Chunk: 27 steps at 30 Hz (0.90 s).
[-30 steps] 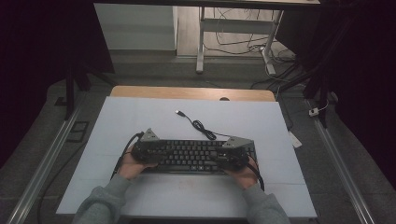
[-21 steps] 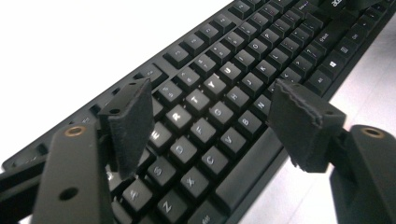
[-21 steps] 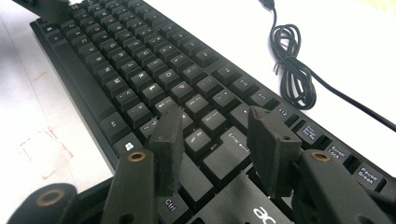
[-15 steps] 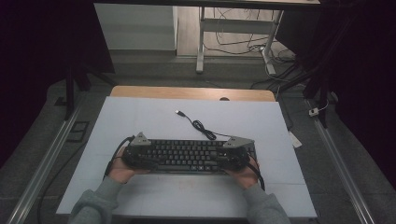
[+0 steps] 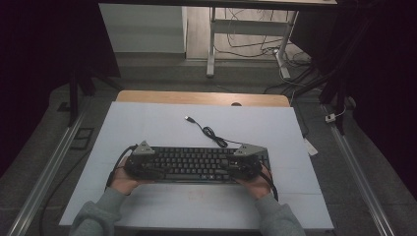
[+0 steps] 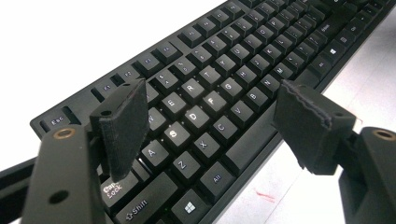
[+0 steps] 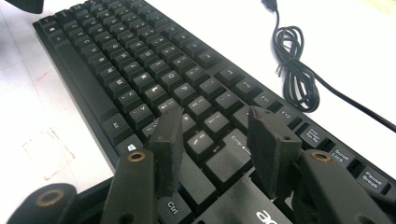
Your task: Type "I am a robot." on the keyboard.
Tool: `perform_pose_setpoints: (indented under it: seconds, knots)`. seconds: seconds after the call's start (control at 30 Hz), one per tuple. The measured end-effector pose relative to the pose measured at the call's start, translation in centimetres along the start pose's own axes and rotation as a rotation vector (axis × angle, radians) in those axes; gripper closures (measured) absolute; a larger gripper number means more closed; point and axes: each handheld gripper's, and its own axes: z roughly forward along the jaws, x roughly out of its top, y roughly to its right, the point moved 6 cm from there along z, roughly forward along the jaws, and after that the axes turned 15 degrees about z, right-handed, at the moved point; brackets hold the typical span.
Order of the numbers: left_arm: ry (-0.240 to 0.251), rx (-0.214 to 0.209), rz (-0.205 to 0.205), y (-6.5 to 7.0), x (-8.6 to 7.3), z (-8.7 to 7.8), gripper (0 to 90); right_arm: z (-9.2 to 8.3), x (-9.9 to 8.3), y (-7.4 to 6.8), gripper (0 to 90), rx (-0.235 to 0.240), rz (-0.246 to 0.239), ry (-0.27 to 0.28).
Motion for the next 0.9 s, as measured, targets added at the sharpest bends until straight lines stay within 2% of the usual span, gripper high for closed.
perform_pose_setpoints:
  seconds: [0.23, 0.47, 0.57, 0.7, 0.8, 0.9]
  knots:
    - [0.000, -0.001, -0.001, -0.1, 0.0, 0.0, 26.5, 0.7, 0.6, -1.3, 56.2, 0.041, -0.001, 0.002]
    - [-0.009, -0.006, 0.004, 0.0, -0.1, 0.2, 26.4, 2.0, 0.9, -2.9, 61.5, 0.061, -0.033, -0.018]
    - [-0.010, -0.006, 0.005, 0.0, -0.1, 0.3, 26.4, 2.4, 1.0, -3.3, 66.8, 0.072, -0.040, -0.028]
    - [-0.012, -0.006, 0.005, 0.0, -0.2, 0.3, 26.4, 2.9, 1.0, -3.8, 79.8, 0.092, -0.044, -0.047]
    - [-0.011, -0.006, 0.005, 0.0, -0.2, 0.3, 26.4, 3.3, 0.8, -4.1, 88.3, 0.094, -0.066, -0.075]
    - [-0.013, -0.006, 0.003, -0.1, -0.2, 0.4, 26.4, 3.6, 0.6, -4.3, 89.5, 0.091, -0.064, -0.092]
